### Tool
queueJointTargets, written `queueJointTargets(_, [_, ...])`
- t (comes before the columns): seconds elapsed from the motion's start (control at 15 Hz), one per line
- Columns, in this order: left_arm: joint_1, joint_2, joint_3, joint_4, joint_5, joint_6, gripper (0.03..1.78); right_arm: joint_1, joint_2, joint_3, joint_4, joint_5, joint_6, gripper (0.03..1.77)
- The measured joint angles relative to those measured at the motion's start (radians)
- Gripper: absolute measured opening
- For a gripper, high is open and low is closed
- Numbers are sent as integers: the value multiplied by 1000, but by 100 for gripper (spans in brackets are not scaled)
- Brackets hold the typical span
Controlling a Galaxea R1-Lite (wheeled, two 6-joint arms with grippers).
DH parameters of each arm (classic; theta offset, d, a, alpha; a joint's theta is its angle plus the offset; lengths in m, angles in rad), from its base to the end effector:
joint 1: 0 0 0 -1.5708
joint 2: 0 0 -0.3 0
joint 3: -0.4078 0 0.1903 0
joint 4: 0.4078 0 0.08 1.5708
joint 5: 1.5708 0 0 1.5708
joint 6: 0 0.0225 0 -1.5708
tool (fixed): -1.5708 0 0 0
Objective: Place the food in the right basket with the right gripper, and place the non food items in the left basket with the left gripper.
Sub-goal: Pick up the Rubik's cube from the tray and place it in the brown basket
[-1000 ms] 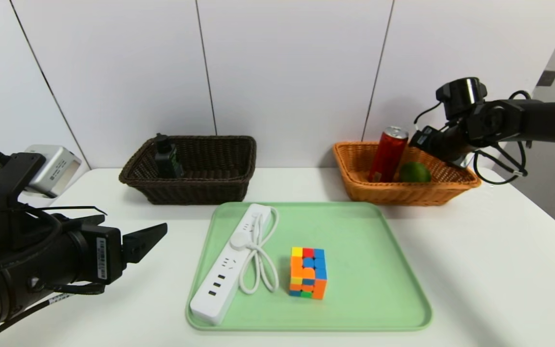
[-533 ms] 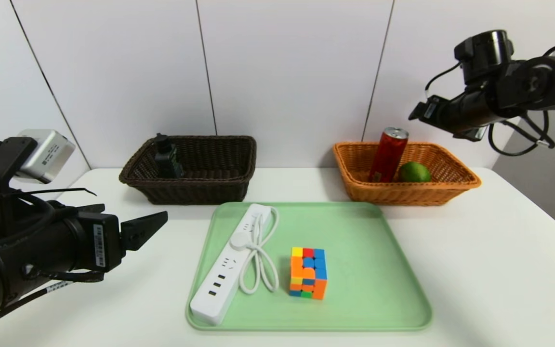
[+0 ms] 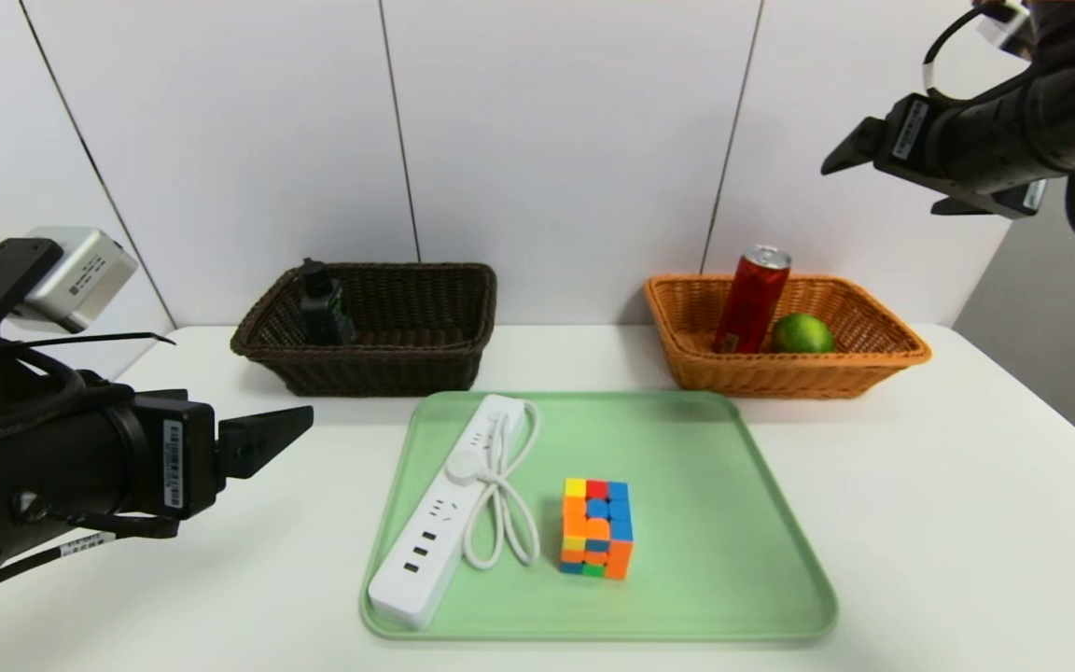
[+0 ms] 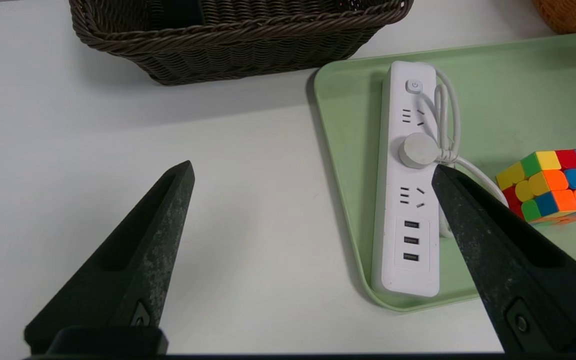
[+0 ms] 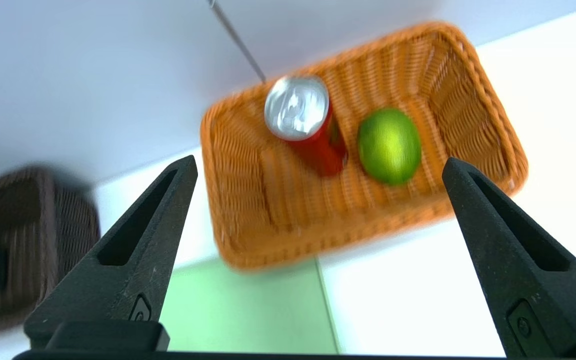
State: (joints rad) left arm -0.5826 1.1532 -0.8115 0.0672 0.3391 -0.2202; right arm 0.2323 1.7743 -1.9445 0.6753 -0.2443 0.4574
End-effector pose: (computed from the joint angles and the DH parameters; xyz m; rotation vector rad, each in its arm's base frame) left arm 0.1386 -0.0824 0.2465 -0.0344 0.3908 -0.1980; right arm 0.3021 0.0659 0.3485 0.3289 0.4773 -0.1232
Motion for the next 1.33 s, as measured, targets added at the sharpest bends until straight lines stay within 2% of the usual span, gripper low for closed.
queueJointTargets(0.13, [-2, -1, -9, 34, 0, 1, 169, 28, -61, 3, 66, 19, -59, 169])
queueJointTargets(0.27, [-6, -6, -13, 47, 0, 1, 169, 37, -115, 17, 70, 66, -156, 169])
queueJointTargets(0.4, [-8, -17, -14, 70, 0, 3, 169, 39, -153, 25, 69, 111, -219, 169])
queueJointTargets(0.73, [-9, -57, -14, 114, 2, 9, 169, 40, -216, 119, 70, 156, -379, 169])
queueJointTargets(0.93, [-28, -59, -51, 146, 10, 13, 169, 46, -254, 238, 74, 143, -400, 169])
queueJointTargets(1.13, [-55, -23, -123, 200, 48, 9, 169, 64, -309, 368, 73, 79, -400, 169])
queueJointTargets(1.33, [-115, 43, -178, 203, 97, -5, 169, 74, -377, 474, 67, 57, -401, 169])
